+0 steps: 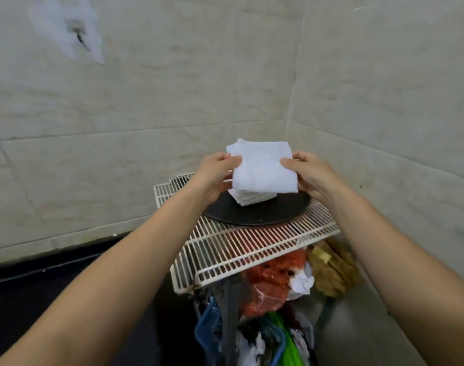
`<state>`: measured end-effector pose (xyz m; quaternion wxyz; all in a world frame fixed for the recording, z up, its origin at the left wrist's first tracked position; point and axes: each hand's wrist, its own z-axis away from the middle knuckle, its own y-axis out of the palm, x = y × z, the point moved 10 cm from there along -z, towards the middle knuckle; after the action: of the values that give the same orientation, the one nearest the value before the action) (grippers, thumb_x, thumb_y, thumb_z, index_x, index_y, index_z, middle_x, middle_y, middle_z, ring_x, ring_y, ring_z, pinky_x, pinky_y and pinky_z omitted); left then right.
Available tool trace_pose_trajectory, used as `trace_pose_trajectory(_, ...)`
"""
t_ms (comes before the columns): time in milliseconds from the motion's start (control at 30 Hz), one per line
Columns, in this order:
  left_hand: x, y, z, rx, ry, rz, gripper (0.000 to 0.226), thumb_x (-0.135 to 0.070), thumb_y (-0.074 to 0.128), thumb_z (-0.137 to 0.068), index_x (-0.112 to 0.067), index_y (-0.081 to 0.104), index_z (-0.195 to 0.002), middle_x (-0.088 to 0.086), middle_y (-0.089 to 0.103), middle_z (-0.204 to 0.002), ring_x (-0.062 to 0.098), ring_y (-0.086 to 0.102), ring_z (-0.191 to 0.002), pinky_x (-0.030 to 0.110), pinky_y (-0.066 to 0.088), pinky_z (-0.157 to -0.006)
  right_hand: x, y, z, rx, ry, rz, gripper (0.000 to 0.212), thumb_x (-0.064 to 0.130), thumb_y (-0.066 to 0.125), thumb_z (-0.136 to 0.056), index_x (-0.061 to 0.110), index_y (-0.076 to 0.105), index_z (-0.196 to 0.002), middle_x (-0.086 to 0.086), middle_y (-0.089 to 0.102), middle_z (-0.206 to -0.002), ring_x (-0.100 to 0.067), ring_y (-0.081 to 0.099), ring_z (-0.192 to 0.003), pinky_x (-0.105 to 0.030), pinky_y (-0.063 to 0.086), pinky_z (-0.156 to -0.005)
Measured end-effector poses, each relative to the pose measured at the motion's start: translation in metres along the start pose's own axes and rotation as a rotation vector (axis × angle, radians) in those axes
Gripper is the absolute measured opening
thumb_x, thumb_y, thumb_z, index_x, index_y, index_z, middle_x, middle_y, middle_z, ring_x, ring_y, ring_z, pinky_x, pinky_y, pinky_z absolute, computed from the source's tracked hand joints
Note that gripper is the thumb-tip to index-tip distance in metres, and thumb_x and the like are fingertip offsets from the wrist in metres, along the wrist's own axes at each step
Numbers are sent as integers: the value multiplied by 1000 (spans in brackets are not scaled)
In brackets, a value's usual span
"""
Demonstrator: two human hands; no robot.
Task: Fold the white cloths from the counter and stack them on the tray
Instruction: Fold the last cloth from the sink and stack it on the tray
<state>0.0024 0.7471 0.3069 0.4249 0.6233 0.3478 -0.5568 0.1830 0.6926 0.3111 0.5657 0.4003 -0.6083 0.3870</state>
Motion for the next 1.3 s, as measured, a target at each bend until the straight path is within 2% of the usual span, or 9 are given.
trace_pose_trajectory(333, 10, -27, -119, -431, -43, -126, 26, -12, 58, -91, -14, 43, -70, 5, 52, -70, 16, 52, -61, 23, 48, -50, -12, 33, -177, 350, -10, 261, 15, 10, 60, -90, 15, 54, -77, -4, 57, -74, -15, 53, -61, -25, 43, -52)
trace_pose_trajectory(600, 50, -51, -123, -517, -104, -235, 33, -25, 66, -87, -19, 42, -66, -1, 43, -60, 12, 40, -56, 24, 34, -52, -47, 41, -202, 408, -50, 294, 6, 19, 61, -91, 14, 58, -90, 0, 55, -70, 4, 49, -36, -13, 34, -35)
trace_pose_trajectory(733, 63, -55, -121, -521, -121, -73, 52, -54, 52, -89, -9, 58, -113, 7, 64, -103, 19, 60, -96, 31, 49, -87, -67, 21, -210, 323, 70, 148, 38, 38, 46, -97, 11, 54, -123, -5, 62, -106, -14, 58, -94, -27, 47, -76)
trace_pose_trajectory(833, 98, -54, -116, -494, -291, 134, 94, -75, 32, -82, -7, 26, -147, 10, 35, -151, 25, 34, -139, 48, 26, -115, -105, 17, -202, 342, 321, -55, 59, 43, 34, -100, 8, 29, -147, -10, 37, -149, -22, 39, -136, -38, 38, -105)
trace_pose_trajectory(900, 109, -46, -113, -466, -366, 124, 76, -68, 23, -90, -15, 38, -142, 14, 44, -141, 22, 46, -131, 40, 36, -110, -121, 22, -194, 347, 411, -149, 64, 48, 31, -99, 8, 23, -148, -12, 31, -153, -22, 34, -140, -38, 37, -109)
trace_pose_trajectory(967, 107, -24, -121, -358, -374, 128, 50, -51, 26, -97, -27, 68, -88, 4, 66, -87, 14, 70, -78, 23, 56, -69, -129, 32, -185, 378, 445, -185, 60, 52, 28, -99, 8, 44, -136, -13, 59, -130, -17, 61, -114, -29, 53, -83)
trace_pose_trajectory(1033, 100, -6, -126, -277, -381, 79, 55, -41, 38, -95, -18, 57, -50, 2, 58, -56, 16, 59, -44, 17, 46, -44, -127, 47, -173, 441, 456, -169, 57, 57, 26, -97, 14, 62, -106, -10, 73, -97, -18, 69, -80, -25, 51, -60)
trace_pose_trajectory(1200, 90, -6, -132, -269, -424, 85, 47, -56, 54, -82, -12, 68, -78, 8, 68, -84, 26, 66, -81, 32, 52, -78, -112, 71, -165, 537, 431, -143, 66, 70, 29, -90, 19, 69, -95, -11, 73, -96, -25, 68, -85, -31, 52, -66)
trace_pose_trajectory(1300, 94, -1, -132, -257, -462, 112, 56, -64, 49, -81, -11, 68, -74, 8, 70, -81, 26, 67, -77, 31, 53, -72, -107, 78, -162, 600, 419, -105, 71, 72, 27, -89, 17, 69, -104, -12, 72, -104, -26, 67, -94, -32, 52, -74)
